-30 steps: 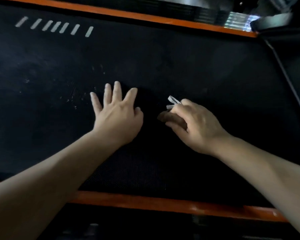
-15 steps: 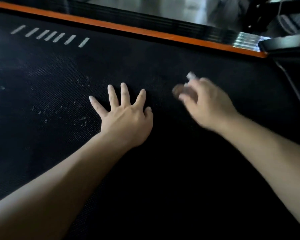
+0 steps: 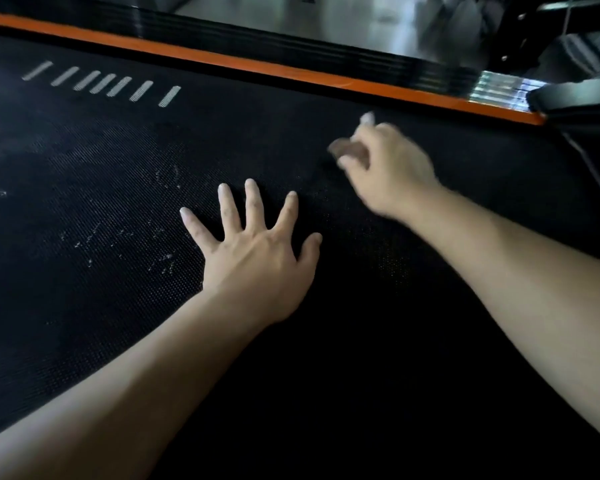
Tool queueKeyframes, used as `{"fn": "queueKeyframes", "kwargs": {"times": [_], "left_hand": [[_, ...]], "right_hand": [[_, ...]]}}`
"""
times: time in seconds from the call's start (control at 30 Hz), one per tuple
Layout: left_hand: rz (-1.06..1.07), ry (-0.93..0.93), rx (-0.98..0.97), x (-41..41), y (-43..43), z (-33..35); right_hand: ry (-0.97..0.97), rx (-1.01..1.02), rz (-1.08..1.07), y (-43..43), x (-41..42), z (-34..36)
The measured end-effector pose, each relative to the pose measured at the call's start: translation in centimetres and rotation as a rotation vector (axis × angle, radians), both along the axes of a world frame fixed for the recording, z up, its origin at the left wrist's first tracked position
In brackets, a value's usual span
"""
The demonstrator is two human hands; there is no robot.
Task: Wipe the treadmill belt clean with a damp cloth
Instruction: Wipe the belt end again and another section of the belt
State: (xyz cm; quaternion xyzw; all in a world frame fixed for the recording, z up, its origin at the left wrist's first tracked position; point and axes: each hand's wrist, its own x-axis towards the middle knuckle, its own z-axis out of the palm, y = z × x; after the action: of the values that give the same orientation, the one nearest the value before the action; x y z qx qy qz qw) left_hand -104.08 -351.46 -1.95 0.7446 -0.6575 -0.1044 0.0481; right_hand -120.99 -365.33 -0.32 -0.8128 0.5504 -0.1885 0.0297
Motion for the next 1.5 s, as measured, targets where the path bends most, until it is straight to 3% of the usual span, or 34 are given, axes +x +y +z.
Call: {"fn": "queueKeyframes", "kwargs": {"times": [0.07, 0.13, 0.27, 0.33, 0.53, 0.7, 0.87, 0.93, 1.03, 1.1, 1.27, 1.4, 1.5], "left_hand": [[0.002, -0.005, -0.005, 0.0, -0.1, -0.1], [0.002, -0.002, -0.01, 0.0, -0.1, -0.1], [-0.016, 0.005, -0.041, 0.1, 0.1, -0.4], [-0.03, 0.003, -0.059, 0.3, -0.1, -0.5], [-0.113, -0.003, -0.074, 0.3, -0.3, -0.4], [-0.119, -0.001, -0.076, 0.4, -0.3, -0.6], [-0.12, -0.008, -0.073, 0.5, -0.3, -0.6], [-0.121, -0.006, -0.068, 0.6, -0.4, -0.6], [-0.123, 0.0, -0.056, 0.7, -0.3, -0.5], [-0.12, -0.005, -0.051, 0.7, -0.2, -0.4], [-0.105, -0.013, -0.053, 0.5, -0.3, -0.3], [-0.089, -0.012, -0.058, 0.4, -0.3, -0.5], [-0.09, -0.017, -0.048, 0.2, -0.2, -0.5]], "right_hand": [[-0.024, 0.021, 0.225, 2.8, 1.2, -0.3], [-0.056, 0.044, 0.278, 2.3, 0.7, -0.3], [0.012, 0.033, -0.11, -5.5, -0.6, 0.8], [0.011, 0.032, -0.177, -6.4, -0.3, 0.8], [-0.033, 0.056, 0.223, -2.7, -0.1, 0.1], [0.049, 0.019, -0.286, -9.9, -2.2, 1.1], [-0.032, 0.065, 0.034, -7.8, -2.5, 0.1], [-0.048, 0.065, -0.031, -9.1, -3.5, 0.6], [0.01, 0.035, -0.294, -11.2, -4.5, 1.2], [0.036, 0.013, -0.304, -10.4, -4.0, 0.9], [0.021, 0.08, 0.096, -7.4, -5.5, 0.4], [-0.032, 0.025, -0.315, -10.2, -7.4, 1.2], [-0.021, 0.02, -0.215, -9.0, -6.2, 0.3]]}}
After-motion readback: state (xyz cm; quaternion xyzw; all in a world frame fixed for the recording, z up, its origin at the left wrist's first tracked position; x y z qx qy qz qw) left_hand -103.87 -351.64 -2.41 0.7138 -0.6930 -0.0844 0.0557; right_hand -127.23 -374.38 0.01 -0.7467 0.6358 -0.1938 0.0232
